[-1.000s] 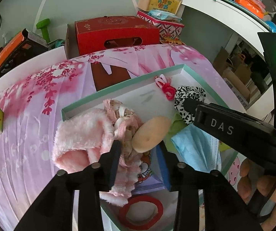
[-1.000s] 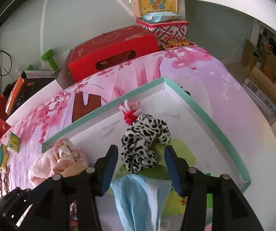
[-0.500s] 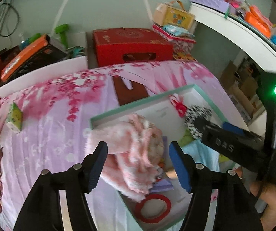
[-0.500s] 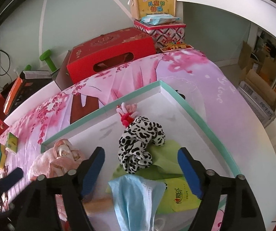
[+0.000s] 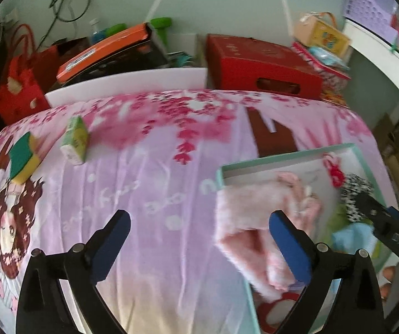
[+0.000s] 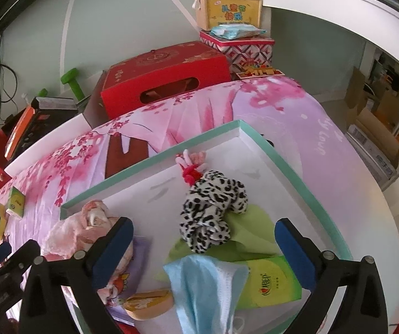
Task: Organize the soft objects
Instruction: 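Move both grippers back over the bed toward the green sponge and tissue pack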
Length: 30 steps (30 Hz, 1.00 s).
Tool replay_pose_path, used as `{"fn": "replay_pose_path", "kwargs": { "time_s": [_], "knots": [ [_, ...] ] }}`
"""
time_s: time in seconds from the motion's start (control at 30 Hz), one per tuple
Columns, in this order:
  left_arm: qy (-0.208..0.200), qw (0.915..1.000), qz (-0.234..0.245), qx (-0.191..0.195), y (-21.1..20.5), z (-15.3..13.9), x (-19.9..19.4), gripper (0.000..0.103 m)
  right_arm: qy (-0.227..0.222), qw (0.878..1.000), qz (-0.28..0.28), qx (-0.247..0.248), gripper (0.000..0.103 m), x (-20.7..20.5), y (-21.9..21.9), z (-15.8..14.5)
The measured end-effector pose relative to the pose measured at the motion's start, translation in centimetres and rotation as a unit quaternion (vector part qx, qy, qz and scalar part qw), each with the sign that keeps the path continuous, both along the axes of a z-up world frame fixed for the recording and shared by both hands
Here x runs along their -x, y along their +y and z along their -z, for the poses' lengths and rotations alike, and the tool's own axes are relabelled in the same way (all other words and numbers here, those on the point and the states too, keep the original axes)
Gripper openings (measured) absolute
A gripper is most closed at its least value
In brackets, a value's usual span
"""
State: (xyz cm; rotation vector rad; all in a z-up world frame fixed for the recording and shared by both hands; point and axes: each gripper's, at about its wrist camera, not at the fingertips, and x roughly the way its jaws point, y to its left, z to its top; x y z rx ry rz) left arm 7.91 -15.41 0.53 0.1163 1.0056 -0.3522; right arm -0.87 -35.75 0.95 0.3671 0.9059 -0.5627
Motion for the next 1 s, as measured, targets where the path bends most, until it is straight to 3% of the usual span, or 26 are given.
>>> {"fn": "replay_pose_path", "kwargs": {
  "time_s": [0.67,1.0],
  "knots": [
    [0.033,0.9939,-0.105,-0.002,6.0,1.4,-2.8,0.1,-0.021,0.997,-0.078,-0.002,0.103,-3.0,5.8,-1.0],
    [0.03,0.9872,-0.157,0.002,10.5,1.1,-4.0,0.1,-0.05,0.985,-0.166,-0.013,0.103,-5.4,12.4,-1.8]
  ]
}}
